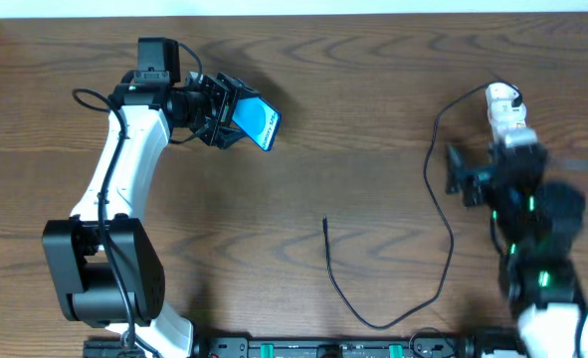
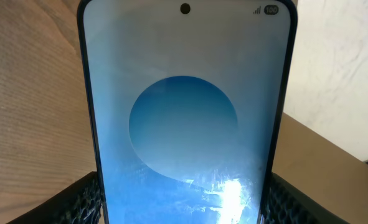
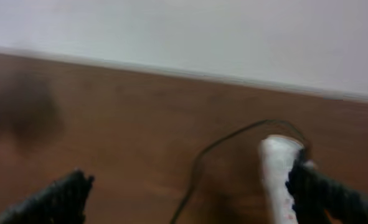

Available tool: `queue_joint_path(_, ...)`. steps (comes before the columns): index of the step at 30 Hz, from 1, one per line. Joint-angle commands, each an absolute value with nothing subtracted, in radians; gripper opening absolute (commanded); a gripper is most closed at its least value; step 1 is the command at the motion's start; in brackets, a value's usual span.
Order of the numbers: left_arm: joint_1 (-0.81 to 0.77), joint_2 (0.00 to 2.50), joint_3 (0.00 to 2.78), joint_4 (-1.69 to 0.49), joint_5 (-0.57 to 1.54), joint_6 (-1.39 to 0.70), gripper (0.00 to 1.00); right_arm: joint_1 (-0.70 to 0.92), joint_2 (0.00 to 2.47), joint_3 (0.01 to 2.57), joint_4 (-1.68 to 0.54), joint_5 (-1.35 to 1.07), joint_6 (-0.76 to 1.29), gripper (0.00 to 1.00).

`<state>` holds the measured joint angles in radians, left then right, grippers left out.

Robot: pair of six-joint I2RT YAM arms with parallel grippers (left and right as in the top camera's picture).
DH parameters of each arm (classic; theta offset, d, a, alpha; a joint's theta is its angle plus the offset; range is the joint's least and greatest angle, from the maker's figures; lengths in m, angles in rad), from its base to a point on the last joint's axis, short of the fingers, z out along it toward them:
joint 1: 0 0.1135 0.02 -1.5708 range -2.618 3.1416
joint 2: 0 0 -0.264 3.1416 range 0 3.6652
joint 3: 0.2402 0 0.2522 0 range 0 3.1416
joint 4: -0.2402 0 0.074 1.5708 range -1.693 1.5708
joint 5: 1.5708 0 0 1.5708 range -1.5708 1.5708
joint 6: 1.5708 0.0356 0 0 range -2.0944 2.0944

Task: Plug charger to phone and switch on socket
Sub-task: 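Bring the right gripper to the phone's edge beside the left gripper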

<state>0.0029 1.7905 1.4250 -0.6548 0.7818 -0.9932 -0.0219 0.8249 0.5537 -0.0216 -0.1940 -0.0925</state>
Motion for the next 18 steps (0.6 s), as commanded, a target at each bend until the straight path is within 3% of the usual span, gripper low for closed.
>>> queue_joint_path(1,0.007,1.756,1.426,-0.653,0.799,-0.981,0.07,-0.019,1.047,0.761,-0.113,-0.426,-0.09,0.99)
queue_joint_path(5,0.007,1.756,1.426,-0.653,0.799,-0.981,0.07,-0.019,1.23,0.881,-0.13,-0.746,-0.091,0.99)
queue_joint_path(15,0.007,1.756,1.426,-0.653,0.799,-0.984,0.07,-0.019,1.367,0.883,-0.077,-0.822,0.191,0.99)
queue_joint_path(18,0.005,1.756,1.426,-0.653,0.799,-0.989,0.07,-0.011,1.407,0.883,-0.016,-0.822,0.368,0.99)
